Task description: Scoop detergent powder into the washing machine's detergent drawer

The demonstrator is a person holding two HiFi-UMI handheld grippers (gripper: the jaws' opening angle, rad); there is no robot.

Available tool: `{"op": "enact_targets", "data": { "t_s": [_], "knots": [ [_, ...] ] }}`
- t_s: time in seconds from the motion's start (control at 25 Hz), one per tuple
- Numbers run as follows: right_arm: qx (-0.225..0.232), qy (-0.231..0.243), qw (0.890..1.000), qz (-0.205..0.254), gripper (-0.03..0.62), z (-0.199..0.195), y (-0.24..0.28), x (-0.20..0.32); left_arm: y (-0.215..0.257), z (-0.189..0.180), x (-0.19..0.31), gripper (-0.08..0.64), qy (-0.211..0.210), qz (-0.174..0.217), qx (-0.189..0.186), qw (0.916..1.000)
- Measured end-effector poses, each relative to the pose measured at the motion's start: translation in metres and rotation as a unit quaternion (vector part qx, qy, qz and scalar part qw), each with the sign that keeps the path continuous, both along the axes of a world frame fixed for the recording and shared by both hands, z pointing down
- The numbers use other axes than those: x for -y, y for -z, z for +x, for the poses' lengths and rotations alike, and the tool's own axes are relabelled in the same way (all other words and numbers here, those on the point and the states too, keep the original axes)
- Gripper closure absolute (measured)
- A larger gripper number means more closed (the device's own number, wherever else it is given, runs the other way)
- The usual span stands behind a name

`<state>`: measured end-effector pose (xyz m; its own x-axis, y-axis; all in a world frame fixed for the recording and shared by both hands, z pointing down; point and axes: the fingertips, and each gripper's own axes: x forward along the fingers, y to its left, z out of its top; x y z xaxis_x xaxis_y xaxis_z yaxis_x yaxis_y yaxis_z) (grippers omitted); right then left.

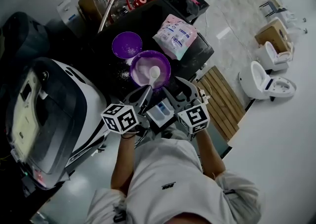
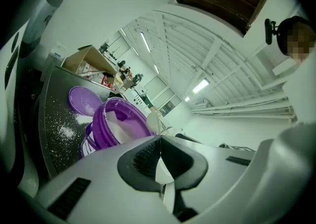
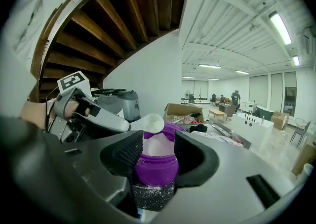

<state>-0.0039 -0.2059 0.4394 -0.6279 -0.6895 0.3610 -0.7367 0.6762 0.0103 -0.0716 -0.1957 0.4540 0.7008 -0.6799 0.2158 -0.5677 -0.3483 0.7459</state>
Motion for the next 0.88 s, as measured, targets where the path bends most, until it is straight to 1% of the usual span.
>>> {"op": "enact_targets", "data": {
  "t_s": [0.2,0.56,0.88],
  "knots": [
    [-0.002,-0.007,1.0,0.012,0.397,-0.002,0.009,-0.019,0.01,-0.006,-0.015,0.545,0.001,0.009,-0.011,0.9999],
    [-0.007,-0.018,1.0,0.021,0.397,0.0,0.018,-0.053,0.018,-0.01,-0.046,0.545,0.004,0.014,-0.018,0.9997],
    [-0.002,-0.004,1.0,0.021,0.397,0.012,0.018,-0.072,0.016,-0.005,-0.069,0.545,0.026,0.012,-0.011,0.9995]
  ]
}}
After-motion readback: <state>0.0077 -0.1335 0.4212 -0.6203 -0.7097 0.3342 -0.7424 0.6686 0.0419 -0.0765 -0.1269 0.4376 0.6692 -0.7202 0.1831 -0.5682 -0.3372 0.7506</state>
